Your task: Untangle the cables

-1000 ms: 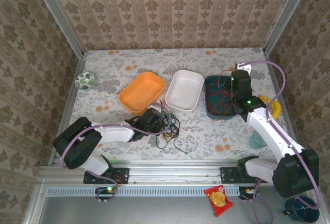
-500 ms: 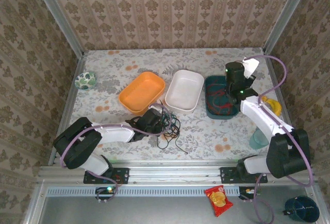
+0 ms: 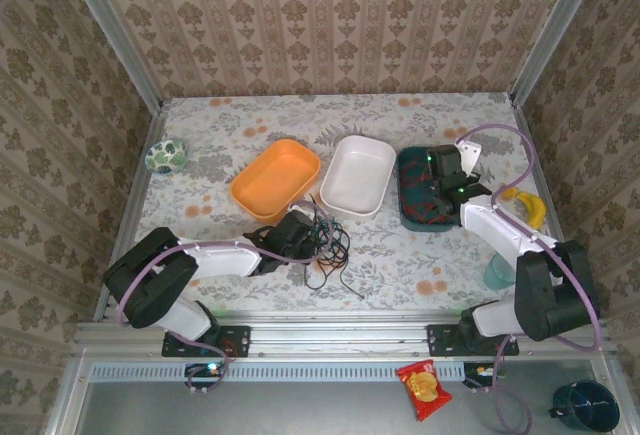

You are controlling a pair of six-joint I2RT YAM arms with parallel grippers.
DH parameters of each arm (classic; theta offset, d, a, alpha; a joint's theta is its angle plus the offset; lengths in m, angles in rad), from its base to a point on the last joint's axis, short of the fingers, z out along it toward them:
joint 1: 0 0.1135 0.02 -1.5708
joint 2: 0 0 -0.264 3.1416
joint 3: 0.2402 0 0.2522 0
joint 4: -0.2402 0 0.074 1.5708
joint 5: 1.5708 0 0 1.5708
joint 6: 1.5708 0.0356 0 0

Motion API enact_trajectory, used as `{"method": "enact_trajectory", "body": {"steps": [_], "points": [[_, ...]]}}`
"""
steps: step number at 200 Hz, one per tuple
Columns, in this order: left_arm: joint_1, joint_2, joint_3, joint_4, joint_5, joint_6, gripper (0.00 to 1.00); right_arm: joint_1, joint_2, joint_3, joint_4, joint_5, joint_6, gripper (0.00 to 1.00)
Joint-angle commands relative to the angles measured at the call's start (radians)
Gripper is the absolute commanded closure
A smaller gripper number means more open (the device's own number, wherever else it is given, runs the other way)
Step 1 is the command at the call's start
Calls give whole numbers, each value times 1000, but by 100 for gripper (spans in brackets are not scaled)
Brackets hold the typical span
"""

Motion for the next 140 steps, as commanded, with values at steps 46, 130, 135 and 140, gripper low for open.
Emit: {"method": "enact_trajectory", "body": {"steps": [46,130,135,140], "points": [[-10,-2,17,-17,-1,6,100,5,167,134,-230,-279,52,100],[-11,-42,7,-27,-15,9,100,-19,290,235,-335,-306,100,93],[-11,-42,7,-28,-14,9,100,-24,299,242,-344,-308,103,93],[-11,-43,7,-29,-14,9,100,-29,310,249,-354,-309,109,93]]}}
